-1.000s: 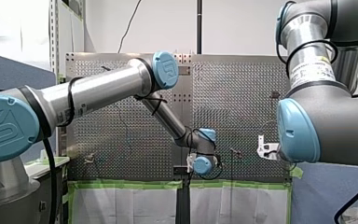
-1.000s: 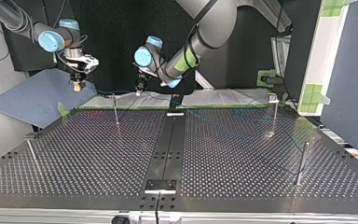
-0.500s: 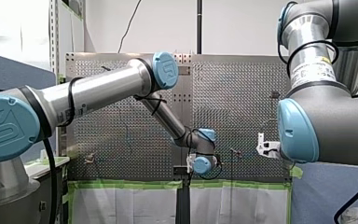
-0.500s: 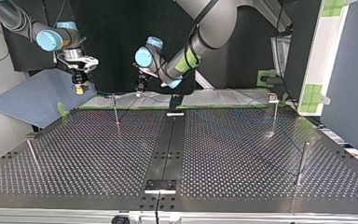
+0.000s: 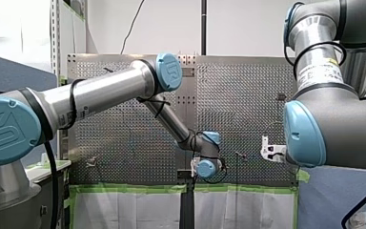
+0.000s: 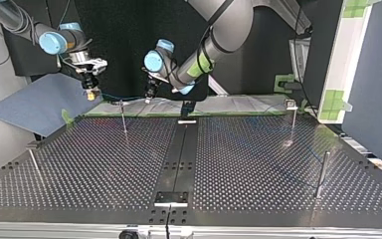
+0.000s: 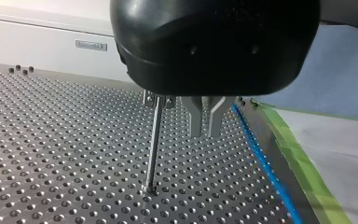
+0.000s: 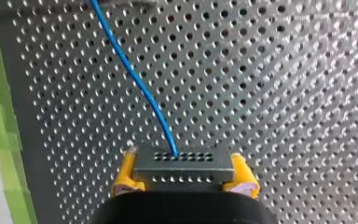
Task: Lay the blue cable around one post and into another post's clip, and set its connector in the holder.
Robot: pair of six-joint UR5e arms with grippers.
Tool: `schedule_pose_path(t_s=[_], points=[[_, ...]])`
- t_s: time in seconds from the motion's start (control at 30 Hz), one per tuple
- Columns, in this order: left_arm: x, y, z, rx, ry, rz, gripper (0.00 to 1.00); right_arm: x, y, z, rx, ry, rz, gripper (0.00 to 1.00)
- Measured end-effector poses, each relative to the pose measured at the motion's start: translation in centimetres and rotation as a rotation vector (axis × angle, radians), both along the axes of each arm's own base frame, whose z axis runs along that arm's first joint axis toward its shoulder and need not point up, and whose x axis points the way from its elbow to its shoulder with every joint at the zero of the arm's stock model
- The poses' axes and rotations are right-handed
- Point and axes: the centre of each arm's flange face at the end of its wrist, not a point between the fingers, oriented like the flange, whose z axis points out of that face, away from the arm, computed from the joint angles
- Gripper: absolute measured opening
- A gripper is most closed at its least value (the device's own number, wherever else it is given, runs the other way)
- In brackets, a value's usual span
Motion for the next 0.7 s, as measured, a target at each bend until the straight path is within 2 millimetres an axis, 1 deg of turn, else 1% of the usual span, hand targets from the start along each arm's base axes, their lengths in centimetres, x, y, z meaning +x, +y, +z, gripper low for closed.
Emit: schedule_pose_path(t_s=[0.03,0.07,0.13,0.17,0.2,0.23,0.27,0.3,0.33,0.57,0.6,0.63,0.7], points=[[0.0,0.0,0.0,0.002,0.002,-0.001,0.18,0.1,0.0,0.0,0.001,-0.001,0.008,0.00],[-0.1,0.0,-0.1,0.004,0.004,-0.001,0.18,0.2,0.1,-0.1,0.002,-0.002,0.018,0.00],[-0.1,0.1,-0.1,0.011,0.011,-0.001,0.29,0.3,0.2,-0.1,0.004,-0.002,0.034,0.00],[-0.2,0.2,-0.2,0.015,0.015,-0.001,0.29,0.4,0.3,-0.1,0.005,-0.002,0.045,0.00],[-0.2,0.3,-0.2,0.021,0.020,0.000,0.36,0.4,0.4,-0.1,0.006,-0.003,0.052,0.00],[-0.2,0.3,-0.3,0.026,0.024,0.002,0.39,0.5,0.4,-0.1,0.006,-0.003,0.060,0.00],[-0.3,0.4,-0.3,0.032,0.029,0.005,0.39,0.6,0.5,-0.2,0.007,-0.004,0.071,0.00],[-0.4,0.5,-0.3,0.041,0.034,0.009,0.44,0.6,0.5,-0.2,0.008,-0.004,0.078,0.00],[-0.5,0.6,-0.4,0.050,0.039,0.011,0.46,0.7,0.6,-0.2,0.008,-0.005,0.084,0.00],[-0.7,1.4,-0.6,0.095,0.072,0.043,0.46,0.8,0.7,-0.2,0.010,-0.004,0.098,0.00],[-0.6,1.6,-0.6,0.102,0.078,0.053,0.46,0.8,0.7,-0.2,0.011,-0.003,0.098,0.00],[-0.6,1.8,-0.5,0.107,0.082,0.060,0.44,0.8,0.7,-0.3,0.011,-0.003,0.099,0.00],[-0.5,2.0,-0.2,0.118,0.091,0.071,0.44,0.8,0.8,-0.3,0.013,-0.002,0.099,0.00]])
